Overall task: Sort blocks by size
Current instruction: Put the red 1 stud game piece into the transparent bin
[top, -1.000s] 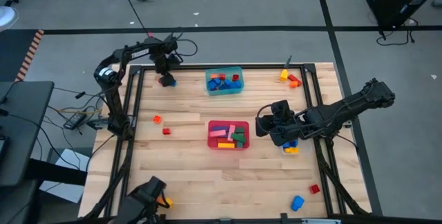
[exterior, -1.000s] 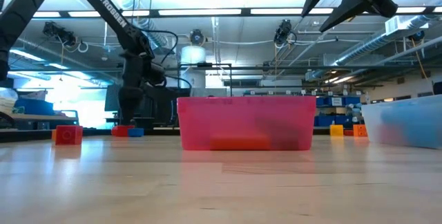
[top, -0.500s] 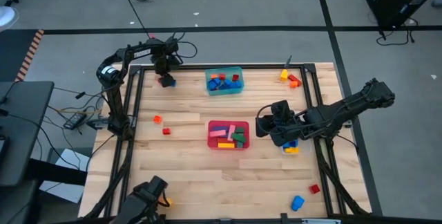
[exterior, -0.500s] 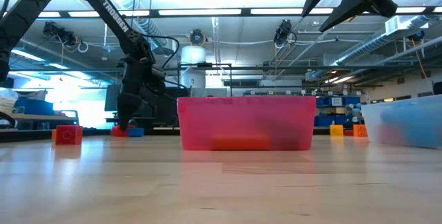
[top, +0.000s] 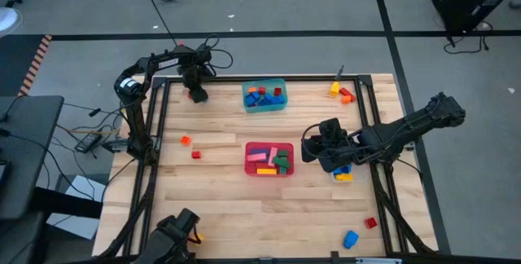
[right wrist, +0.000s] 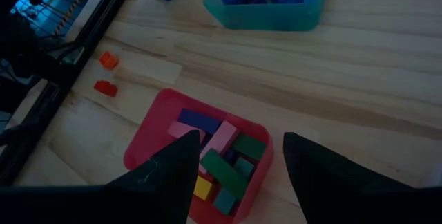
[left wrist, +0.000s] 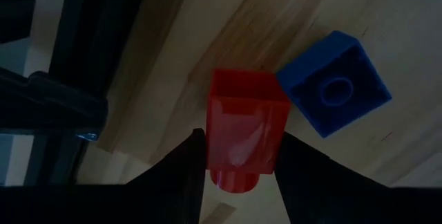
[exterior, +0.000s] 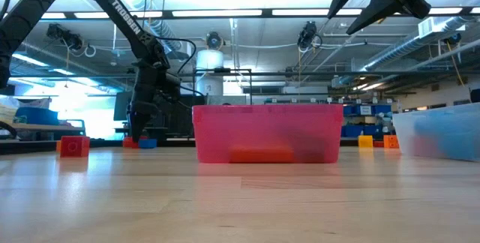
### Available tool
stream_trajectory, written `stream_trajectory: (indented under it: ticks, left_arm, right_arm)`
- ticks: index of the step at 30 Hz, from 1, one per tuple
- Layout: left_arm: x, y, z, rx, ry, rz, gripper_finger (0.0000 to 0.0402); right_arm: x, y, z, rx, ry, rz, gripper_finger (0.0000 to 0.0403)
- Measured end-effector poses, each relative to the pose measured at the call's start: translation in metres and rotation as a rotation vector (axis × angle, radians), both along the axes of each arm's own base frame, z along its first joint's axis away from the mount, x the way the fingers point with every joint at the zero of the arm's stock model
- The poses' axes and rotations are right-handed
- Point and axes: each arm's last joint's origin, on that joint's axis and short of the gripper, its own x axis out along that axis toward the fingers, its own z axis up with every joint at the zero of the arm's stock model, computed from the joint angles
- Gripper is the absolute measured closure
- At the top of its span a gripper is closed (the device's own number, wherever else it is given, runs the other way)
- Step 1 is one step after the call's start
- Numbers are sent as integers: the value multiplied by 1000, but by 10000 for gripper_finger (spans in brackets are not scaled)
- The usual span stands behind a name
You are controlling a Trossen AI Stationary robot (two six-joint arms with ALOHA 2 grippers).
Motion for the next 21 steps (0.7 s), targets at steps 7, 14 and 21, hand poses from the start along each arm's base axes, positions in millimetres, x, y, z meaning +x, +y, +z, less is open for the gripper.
stream_trajectory:
  ticks: [7,14,21]
  left_arm:
    - [-3,-5,3,-24,19,76,248]
    - [-6,-20,36,-57,-103,252,249]
    - [-2,-58,102,17,-357,331,249]
  right_arm:
    - [-1,0,0,-6,10,5,180]
    - [-6,6,-2,-27,68,73,180]
    - [-26,32,-5,-113,111,145,180]
